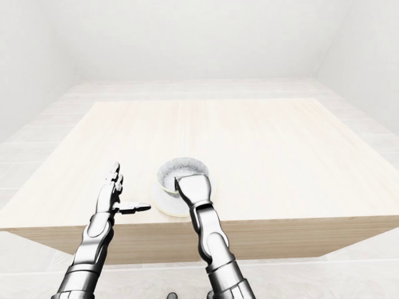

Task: Put the bowl on the plate.

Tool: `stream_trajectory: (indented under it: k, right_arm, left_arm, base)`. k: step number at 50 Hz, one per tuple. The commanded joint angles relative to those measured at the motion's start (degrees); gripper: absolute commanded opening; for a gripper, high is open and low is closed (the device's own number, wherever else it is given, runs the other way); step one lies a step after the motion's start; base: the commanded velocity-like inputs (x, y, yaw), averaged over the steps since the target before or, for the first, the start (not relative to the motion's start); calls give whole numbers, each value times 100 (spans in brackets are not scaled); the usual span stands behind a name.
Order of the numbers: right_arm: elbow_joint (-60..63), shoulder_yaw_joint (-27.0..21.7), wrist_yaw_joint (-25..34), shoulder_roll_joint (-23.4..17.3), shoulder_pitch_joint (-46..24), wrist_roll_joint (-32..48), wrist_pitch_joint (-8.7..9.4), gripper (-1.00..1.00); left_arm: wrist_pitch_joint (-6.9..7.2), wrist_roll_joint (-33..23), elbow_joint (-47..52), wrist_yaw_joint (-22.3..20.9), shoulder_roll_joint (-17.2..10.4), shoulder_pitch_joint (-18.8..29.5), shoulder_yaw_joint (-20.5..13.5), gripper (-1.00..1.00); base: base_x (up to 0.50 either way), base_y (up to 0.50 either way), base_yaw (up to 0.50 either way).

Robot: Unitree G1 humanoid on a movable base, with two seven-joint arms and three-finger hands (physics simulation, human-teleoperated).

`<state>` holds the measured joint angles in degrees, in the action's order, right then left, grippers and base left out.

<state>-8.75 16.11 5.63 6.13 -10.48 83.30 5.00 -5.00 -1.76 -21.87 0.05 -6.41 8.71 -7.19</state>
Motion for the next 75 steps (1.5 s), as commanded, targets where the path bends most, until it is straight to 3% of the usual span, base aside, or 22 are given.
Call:
stream_trajectory:
  k: [1,7,14,29,32,33,35,55,63,75]
  right_arm:
    - [147,-11,71,-3,5,21,0,-5]
    - [218,3,107,-3,34,44,0,10]
    - [256,-9,135,-7,38,43,0,14]
    - [322,-44,185,-17,26,45,0,55]
    - [379,-35,204,-20,51,55,0,71]
    - [427,-32,238,-23,62,57,0,87]
    - [484,-29,323,-33,82,43,0,99]
    - [1458,-45,1184,-134,300,-138,0,100]
    - [2256,-110,1961,-212,447,-378,0,100]
    - [3102,-242,2648,-342,666,-422,0,100]
  left_arm:
    - [0,10,-8,-1,-6,20,-10,100]
    - [0,12,-91,4,-15,44,-12,100]
    - [0,39,-84,1,-19,55,-24,100]
    - [0,72,-150,-10,-36,73,-32,100]
    - [0,51,-209,1,-33,86,-21,100]
    - [0,51,-240,-3,-36,98,-21,100]
    - [0,66,-263,-7,-43,117,-31,100]
    - [0,73,-158,-5,-35,60,-24,100]
    - [0,91,-93,-16,-42,52,-43,100]
    - [0,116,66,-34,-42,-19,-58,100]
  base:
    - [0,0,0]
    - [0,0,0]
    - [0,0,0]
    - [0,0,0]
    - [0,0,0]
    - [0,0,0]
    - [0,0,0]
    - [0,0,0]
    - [0,0,0]
    - [0,0,0]
